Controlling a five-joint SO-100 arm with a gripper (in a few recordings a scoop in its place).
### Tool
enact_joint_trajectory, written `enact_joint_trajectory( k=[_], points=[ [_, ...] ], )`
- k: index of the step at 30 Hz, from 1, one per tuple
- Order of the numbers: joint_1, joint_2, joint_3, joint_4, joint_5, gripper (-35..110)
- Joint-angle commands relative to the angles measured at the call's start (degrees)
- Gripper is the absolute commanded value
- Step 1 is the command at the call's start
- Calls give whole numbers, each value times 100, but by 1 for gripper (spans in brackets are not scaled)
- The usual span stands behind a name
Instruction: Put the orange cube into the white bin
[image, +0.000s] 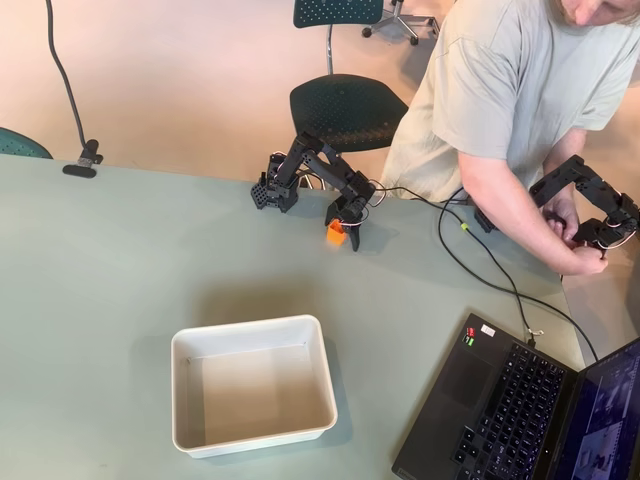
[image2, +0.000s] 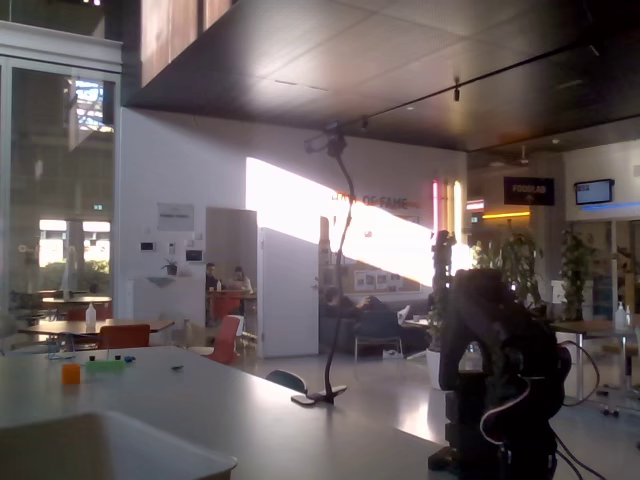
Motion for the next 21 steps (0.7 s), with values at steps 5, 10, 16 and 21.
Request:
enact_joint_trajectory(
  k=[5,10,16,21],
  points=[
    [-26,70,9,-18,-18,27],
    [-18,70,9,-18,-18,25],
    [26,105,-26,-26,-26,26],
    [369,510,-606,-18,-88,25]
  ],
)
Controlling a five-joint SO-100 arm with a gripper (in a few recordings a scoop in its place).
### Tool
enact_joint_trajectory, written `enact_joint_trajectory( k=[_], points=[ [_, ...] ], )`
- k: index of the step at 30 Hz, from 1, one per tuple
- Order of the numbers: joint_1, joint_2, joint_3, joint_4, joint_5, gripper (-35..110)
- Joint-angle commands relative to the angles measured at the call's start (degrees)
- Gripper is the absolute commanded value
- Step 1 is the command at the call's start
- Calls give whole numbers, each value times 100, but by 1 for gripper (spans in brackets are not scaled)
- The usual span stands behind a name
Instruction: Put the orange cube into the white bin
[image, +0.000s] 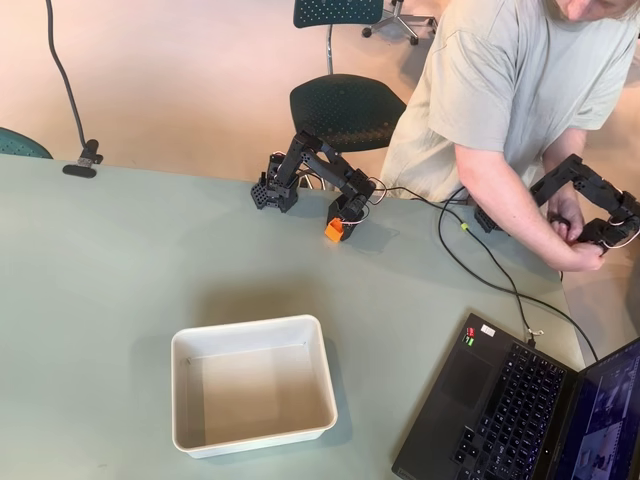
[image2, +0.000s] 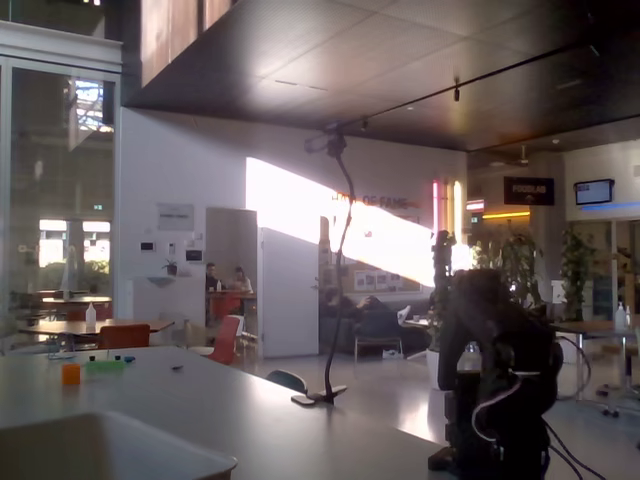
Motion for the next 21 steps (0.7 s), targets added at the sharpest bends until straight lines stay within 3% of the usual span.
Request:
enact_joint_trajectory(
  k=[1,10,21],
  points=[
    [220,483,-501,-18,-44,25],
    [1661,1503,-2487,-18,-70,25],
    [4438,1468,-5309,-193,-97,25]
  ],
)
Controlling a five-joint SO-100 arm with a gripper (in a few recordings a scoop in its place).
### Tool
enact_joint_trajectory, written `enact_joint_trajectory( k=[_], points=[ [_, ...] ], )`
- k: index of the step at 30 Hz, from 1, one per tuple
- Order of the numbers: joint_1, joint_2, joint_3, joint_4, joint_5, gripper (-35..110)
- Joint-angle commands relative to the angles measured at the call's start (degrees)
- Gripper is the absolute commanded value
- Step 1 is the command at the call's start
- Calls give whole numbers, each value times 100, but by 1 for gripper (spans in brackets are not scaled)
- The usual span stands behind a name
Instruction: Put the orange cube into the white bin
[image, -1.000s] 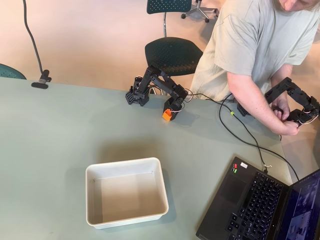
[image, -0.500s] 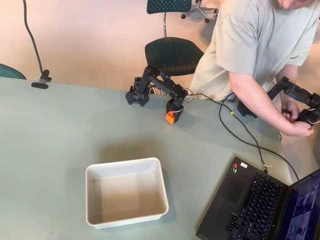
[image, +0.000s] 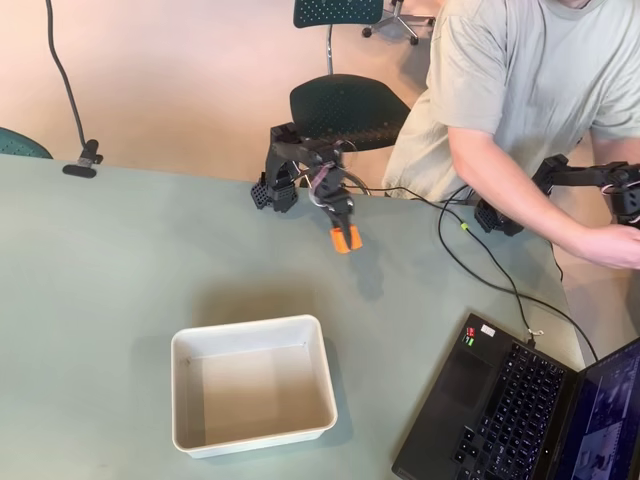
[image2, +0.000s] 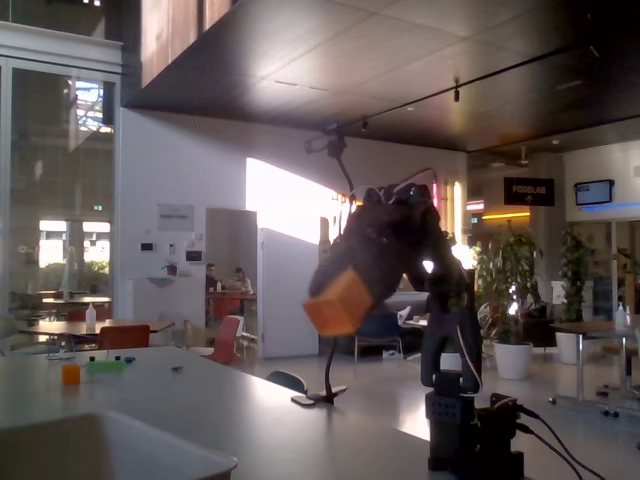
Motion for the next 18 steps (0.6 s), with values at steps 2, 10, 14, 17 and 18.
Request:
enact_joint_trajectory(
  k=[2,10,14,17,18],
  points=[
    [923,-237,-659,-571,-53,26],
    [2285,-1283,-606,-2927,-53,26],
    [2514,-1925,-606,-4078,-9,26],
    [2549,-2364,-606,-4746,35,26],
    [2531,-2487,-606,-4922,35,26]
  ],
)
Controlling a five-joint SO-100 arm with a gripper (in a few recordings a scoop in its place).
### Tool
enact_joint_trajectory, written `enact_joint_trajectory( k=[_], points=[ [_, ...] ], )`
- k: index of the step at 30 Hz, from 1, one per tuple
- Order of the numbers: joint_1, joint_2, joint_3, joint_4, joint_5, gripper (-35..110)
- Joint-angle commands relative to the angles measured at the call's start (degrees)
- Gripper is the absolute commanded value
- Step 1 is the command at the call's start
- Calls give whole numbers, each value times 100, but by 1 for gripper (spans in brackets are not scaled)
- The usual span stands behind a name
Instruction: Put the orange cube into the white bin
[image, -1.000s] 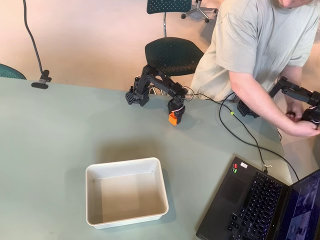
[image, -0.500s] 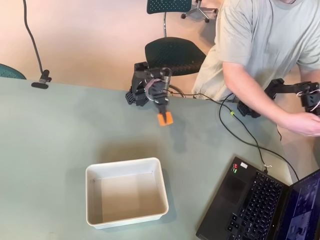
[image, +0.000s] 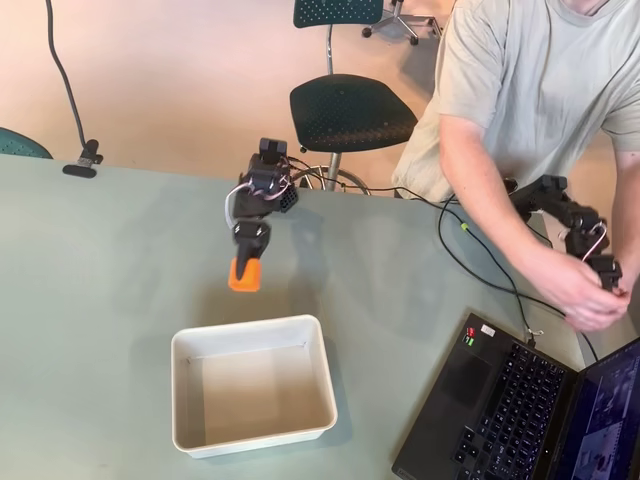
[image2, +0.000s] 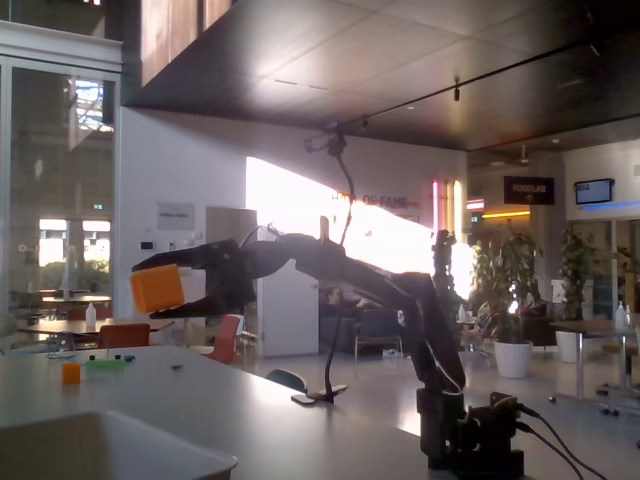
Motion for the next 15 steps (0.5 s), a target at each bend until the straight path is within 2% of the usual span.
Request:
enact_joint_trajectory(
  k=[1,6,12,15],
  points=[
    [0,-237,-158,-712,35,26],
    [-123,-677,-237,-1230,141,26],
    [-229,-932,-246,-1318,1433,26],
    [-193,-905,-237,-1248,1661,26]
  ],
)
